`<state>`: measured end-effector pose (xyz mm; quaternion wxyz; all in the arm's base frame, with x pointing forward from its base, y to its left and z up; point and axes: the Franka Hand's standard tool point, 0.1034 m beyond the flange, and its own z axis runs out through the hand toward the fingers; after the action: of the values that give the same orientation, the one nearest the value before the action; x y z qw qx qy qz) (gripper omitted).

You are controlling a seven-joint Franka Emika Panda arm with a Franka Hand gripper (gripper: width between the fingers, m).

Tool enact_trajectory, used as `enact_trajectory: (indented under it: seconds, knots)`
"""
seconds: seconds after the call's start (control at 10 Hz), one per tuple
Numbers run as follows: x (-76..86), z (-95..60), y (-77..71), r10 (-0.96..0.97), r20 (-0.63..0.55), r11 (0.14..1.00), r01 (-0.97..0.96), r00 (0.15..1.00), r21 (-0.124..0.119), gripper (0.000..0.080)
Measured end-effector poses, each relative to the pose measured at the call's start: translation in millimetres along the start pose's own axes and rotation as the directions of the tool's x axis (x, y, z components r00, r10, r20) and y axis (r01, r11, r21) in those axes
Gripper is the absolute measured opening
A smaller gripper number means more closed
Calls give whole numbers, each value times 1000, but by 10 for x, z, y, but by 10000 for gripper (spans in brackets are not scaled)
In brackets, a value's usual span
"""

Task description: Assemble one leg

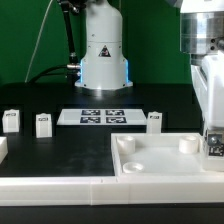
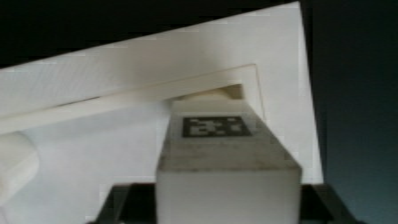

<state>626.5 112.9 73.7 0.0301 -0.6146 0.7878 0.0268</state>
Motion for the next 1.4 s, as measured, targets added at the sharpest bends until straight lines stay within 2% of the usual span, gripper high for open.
enact_trajectory:
  seconds: [0.1,0.2,0.3,0.4,0.5,0.6,0.9,1.2,1.4]
  knots:
    - [-6,0,2,76,4,997,-76,997,-1,291]
    - [-8,0,2,28,5,1000,-28,1000,0,348]
    - [-12,0,3,26,5,1000,-26,1000,0,484]
    - [-8,-1,0,-28,5,1000,28,1000,0,484]
    - [-9,-1,0,-62,5,998,62,998,1,612]
    - [-10,-1,0,-160,5,987,160,987,1,638]
    - [-20,-8,-4,-448,5,894,448,894,3,647]
    - [-18,-9,-6,-686,3,728,686,728,4,649]
    - [-49,-6,6,-819,3,573,819,573,4,649]
